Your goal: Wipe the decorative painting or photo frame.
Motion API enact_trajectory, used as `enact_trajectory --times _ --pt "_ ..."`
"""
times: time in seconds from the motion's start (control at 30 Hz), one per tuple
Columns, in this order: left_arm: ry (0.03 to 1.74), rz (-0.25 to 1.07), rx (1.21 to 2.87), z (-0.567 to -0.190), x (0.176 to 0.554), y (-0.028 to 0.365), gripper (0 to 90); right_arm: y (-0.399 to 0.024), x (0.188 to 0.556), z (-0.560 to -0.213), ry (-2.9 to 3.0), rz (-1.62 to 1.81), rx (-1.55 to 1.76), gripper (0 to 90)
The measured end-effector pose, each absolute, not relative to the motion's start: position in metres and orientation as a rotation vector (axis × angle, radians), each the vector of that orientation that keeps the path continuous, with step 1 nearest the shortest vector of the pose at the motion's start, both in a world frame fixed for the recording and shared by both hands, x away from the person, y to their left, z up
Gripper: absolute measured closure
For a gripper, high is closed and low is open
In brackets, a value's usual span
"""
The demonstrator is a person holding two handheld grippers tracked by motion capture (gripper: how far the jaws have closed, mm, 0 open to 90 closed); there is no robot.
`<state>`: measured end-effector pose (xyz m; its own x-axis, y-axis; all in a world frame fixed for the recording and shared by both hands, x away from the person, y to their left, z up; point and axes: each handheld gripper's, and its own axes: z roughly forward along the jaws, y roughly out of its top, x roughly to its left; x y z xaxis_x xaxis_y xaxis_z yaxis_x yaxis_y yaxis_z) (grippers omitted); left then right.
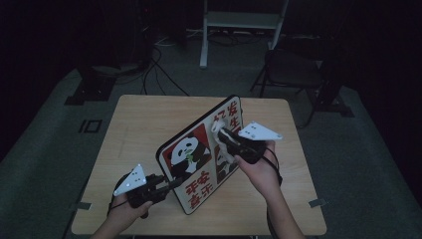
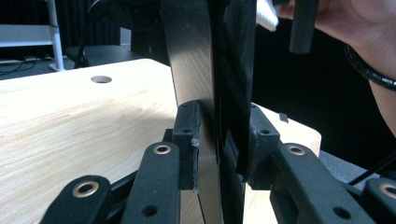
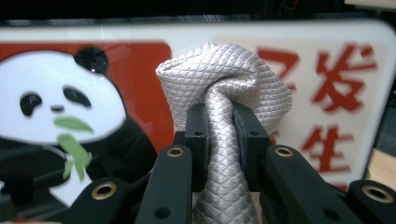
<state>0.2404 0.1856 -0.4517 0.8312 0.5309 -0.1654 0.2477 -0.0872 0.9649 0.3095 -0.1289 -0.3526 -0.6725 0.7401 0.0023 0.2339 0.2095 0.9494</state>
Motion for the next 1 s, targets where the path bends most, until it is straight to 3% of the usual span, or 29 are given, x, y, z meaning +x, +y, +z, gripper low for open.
enact_trajectory --times 0.4,1.0 --pt "0.613 0.267 1.675 -0.452 0.241 0.186 72.0 -0.103 0.316 -0.329 2.008 1.502 0.830 78.0" --pt "0.615 0.276 1.688 -0.451 0.241 0.187 71.8 -0.103 0.317 -0.361 2.060 1.396 0.853 78.1"
